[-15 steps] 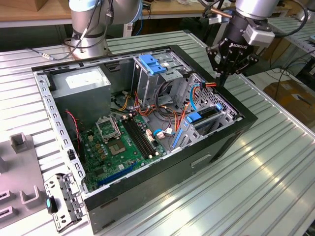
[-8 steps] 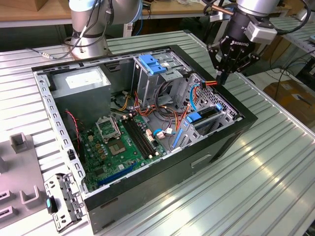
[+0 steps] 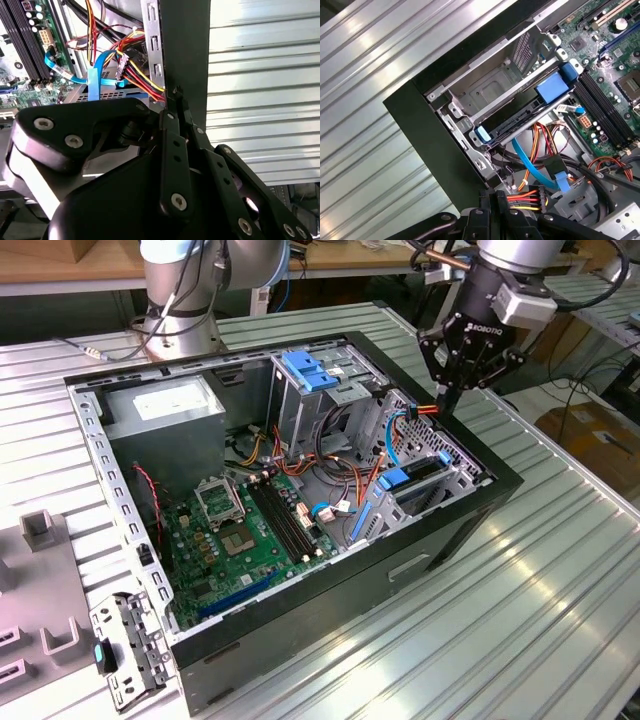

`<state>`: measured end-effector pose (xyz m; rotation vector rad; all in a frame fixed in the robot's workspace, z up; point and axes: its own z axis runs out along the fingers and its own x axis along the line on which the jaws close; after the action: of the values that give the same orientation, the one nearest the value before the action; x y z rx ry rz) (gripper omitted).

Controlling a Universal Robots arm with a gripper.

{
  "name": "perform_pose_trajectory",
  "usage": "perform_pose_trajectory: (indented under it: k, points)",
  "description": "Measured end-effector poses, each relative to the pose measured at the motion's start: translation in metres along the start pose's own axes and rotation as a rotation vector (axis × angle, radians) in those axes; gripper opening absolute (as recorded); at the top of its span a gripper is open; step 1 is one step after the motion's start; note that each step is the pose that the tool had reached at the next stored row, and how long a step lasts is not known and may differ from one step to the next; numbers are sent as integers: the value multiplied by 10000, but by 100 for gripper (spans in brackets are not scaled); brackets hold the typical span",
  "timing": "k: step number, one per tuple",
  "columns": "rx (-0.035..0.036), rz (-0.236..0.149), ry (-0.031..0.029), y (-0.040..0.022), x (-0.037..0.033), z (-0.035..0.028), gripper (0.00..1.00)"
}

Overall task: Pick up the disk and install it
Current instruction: 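Insert the first disk wire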

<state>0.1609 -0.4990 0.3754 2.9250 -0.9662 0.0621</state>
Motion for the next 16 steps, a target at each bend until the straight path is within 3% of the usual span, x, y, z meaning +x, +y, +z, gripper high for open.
perform_pose_trajectory:
  k: [2, 16]
  points:
    - [-9, 161, -7, 3, -3, 1, 17]
    - [-147, 2560, -115, 2, -4, 16, 17]
